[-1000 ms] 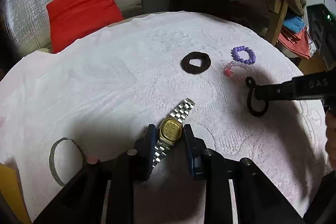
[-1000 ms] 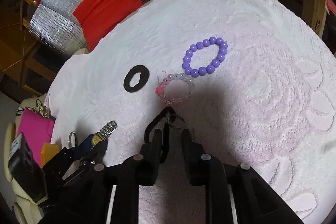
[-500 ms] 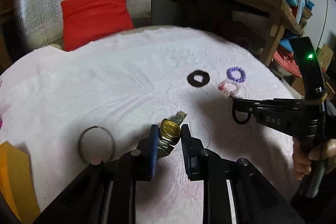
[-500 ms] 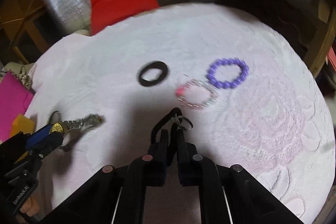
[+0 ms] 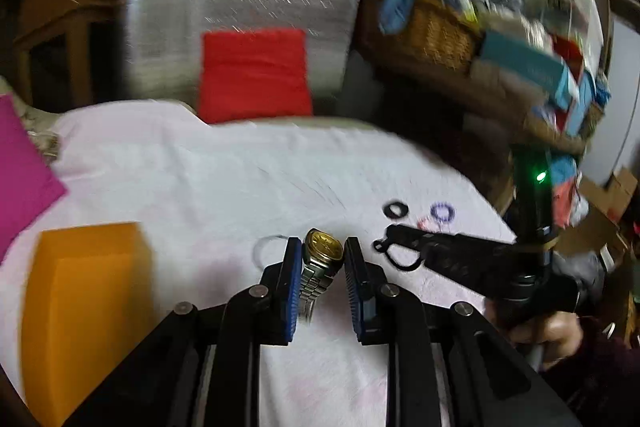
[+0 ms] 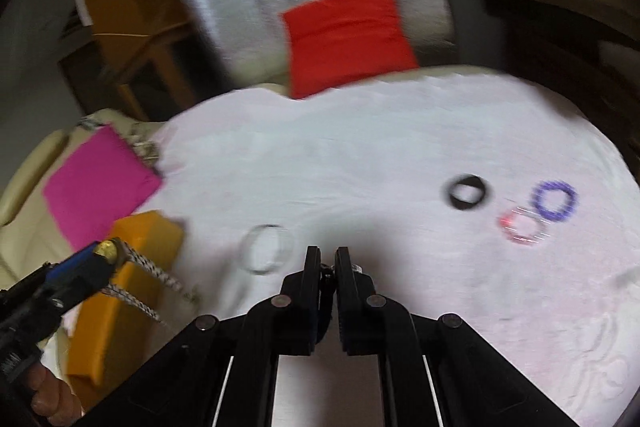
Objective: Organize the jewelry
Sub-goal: 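Carry the gold watch into the box with the left tool while the right carries the keyring, then open both tools in the box and move them back over the table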
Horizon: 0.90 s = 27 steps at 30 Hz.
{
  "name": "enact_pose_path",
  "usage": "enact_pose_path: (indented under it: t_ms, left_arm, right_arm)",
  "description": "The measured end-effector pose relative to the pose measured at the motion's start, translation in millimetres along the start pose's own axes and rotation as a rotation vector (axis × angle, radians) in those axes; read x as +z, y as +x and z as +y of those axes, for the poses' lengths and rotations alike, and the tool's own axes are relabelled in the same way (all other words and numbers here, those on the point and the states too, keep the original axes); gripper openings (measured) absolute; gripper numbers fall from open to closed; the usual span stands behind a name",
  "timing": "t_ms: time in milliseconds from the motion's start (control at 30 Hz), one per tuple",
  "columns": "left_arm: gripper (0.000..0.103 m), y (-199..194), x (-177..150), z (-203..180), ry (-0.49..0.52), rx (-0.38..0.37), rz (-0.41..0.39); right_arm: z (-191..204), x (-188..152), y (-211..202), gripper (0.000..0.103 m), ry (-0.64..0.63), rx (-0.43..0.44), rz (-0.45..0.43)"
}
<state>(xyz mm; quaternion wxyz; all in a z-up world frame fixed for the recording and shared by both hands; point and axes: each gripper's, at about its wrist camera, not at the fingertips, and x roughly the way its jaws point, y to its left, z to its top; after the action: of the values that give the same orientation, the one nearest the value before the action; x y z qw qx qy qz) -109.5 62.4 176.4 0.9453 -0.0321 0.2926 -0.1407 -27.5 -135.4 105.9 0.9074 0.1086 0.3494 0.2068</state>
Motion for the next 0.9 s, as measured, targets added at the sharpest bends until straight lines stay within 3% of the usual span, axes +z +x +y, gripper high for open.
enact_pose_path:
  t_ms: [167, 300, 500, 767, 800, 900]
  left_arm:
    - [0.022, -72, 12, 46, -0.018, 0.132, -0.096]
    - [0.022, -94, 8, 90, -0.045, 0.243, -0.093]
    - [0.022, -62, -35, 158, -0.147, 0.340, 0.044]
    - [0.022, -23, -95, 216, -0.267, 0.426, 0.204]
    - [0.022, -23, -98, 221, -0.274, 0.437, 0.211]
    - [0.022, -29, -96, 223, -0.267, 0.469, 0.199]
  right_arm:
    - [78, 4, 6, 0.008, -0.078, 0.170, -0.010]
    - [142, 3, 32, 0.008, -0.136, 0.256, 0.049]
    - [206, -11, 97, 0.008, -0.206, 0.287, 0.179]
    - [245, -27, 155, 0.009, -0.225, 0.273, 0.275]
    - [247, -25, 160, 0.012, -0.218, 0.273, 0.280]
    - [243, -18, 162, 0.032, -0.171, 0.279, 0.277]
